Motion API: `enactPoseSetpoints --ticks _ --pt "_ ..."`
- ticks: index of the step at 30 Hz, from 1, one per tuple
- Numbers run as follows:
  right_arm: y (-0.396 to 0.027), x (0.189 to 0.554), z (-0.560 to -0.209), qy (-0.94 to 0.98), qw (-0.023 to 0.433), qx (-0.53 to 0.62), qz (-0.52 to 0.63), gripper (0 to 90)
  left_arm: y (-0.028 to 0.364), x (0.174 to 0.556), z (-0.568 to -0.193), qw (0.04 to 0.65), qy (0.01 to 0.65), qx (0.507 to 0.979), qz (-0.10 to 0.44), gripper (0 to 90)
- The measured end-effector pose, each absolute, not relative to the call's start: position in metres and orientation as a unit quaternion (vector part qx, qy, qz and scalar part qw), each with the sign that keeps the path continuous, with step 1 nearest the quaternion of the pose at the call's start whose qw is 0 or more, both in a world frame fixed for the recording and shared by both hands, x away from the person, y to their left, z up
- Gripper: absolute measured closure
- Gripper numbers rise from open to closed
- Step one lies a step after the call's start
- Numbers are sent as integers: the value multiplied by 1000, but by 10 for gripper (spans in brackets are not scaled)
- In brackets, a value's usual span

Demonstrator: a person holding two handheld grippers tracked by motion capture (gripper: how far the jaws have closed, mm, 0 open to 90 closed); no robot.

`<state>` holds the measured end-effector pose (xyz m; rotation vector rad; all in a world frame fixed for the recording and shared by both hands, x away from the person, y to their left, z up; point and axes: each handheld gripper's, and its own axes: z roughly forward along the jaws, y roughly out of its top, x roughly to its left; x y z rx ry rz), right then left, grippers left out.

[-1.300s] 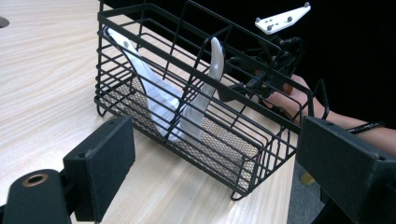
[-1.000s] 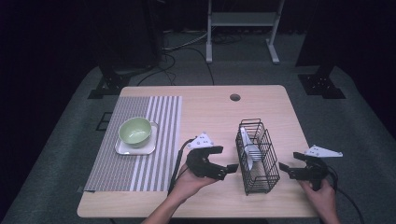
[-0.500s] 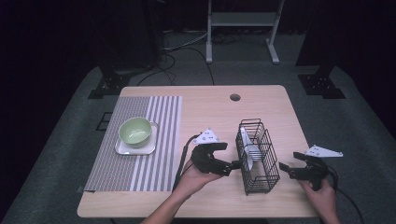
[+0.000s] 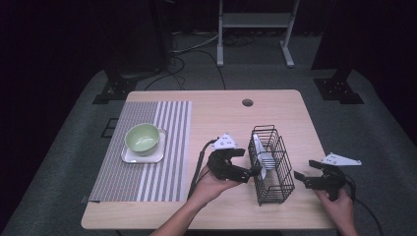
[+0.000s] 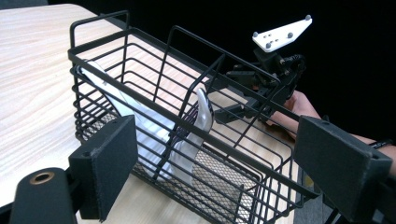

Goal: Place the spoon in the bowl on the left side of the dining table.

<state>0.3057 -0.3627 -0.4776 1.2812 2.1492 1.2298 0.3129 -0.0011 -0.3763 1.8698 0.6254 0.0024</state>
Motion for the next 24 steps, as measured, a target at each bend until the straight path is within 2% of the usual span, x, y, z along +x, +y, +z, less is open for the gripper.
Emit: enactPoseSetpoints --ticks 10,21,24 --pt "-363 306 -477 758 175 453 436 134 -10 315 -375 547 266 794 8 153" --pt "-363 306 -477 758 174 452 437 134 -15 318 -376 540 273 796 23 266" --pt "-363 306 -478 758 174 452 437 134 -16 318 -376 539 274 796 29 322"
